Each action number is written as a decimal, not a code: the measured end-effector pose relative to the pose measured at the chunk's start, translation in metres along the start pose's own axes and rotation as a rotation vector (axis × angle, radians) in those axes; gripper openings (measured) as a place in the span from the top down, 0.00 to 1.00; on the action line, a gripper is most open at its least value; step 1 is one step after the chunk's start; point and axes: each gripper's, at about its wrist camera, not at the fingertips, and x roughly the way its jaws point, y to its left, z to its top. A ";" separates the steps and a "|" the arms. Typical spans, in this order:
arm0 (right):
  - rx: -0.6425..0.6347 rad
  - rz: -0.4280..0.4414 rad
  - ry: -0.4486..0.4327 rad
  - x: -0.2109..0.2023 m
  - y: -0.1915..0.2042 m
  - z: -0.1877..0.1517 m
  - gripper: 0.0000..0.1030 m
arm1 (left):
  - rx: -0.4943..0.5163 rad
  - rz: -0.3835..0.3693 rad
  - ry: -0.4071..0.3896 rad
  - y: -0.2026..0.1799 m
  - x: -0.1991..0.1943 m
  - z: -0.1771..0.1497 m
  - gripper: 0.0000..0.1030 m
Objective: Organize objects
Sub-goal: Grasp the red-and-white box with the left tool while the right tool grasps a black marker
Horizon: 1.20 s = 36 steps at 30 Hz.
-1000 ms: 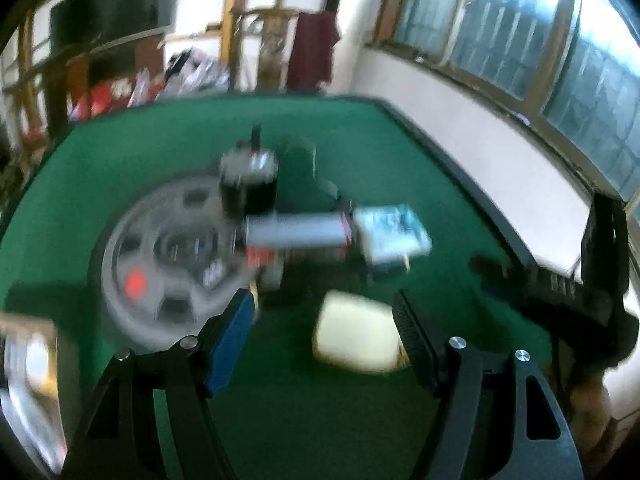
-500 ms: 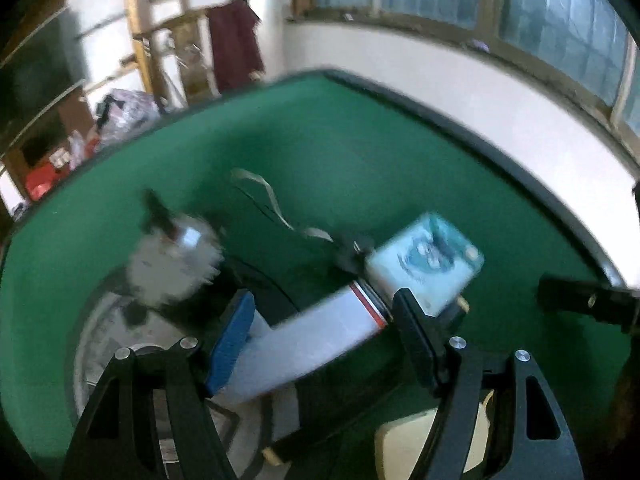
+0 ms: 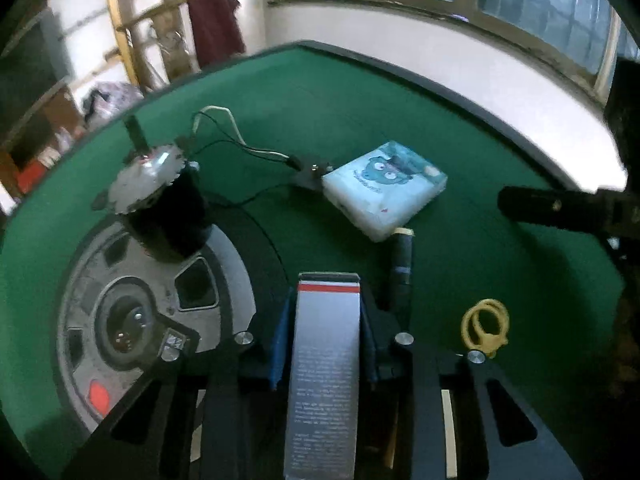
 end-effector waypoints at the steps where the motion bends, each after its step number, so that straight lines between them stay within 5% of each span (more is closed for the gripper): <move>1: 0.001 0.000 -0.001 0.000 0.000 0.000 0.43 | 0.003 0.021 -0.014 -0.004 -0.001 -0.002 0.73; 10: -0.017 0.014 -0.006 -0.001 0.002 0.000 0.44 | -0.162 0.008 0.001 0.005 -0.043 -0.043 0.78; 19: -0.236 0.101 0.042 0.005 0.054 -0.022 0.44 | -0.382 0.002 -0.178 0.016 -0.140 -0.098 0.78; 25: -0.314 0.012 0.129 0.027 0.107 -0.042 0.44 | -0.466 0.017 -0.245 0.034 -0.187 -0.137 0.78; 29: -0.405 -0.125 0.191 0.056 0.138 -0.054 0.44 | -0.508 0.069 -0.261 0.051 -0.207 -0.165 0.78; 34: -0.523 -0.302 0.169 0.069 0.157 -0.071 0.76 | -0.569 0.137 -0.283 0.076 -0.222 -0.196 0.78; 36: -0.539 -0.296 0.171 0.067 0.158 -0.078 0.84 | -0.605 0.145 -0.293 0.088 -0.225 -0.209 0.78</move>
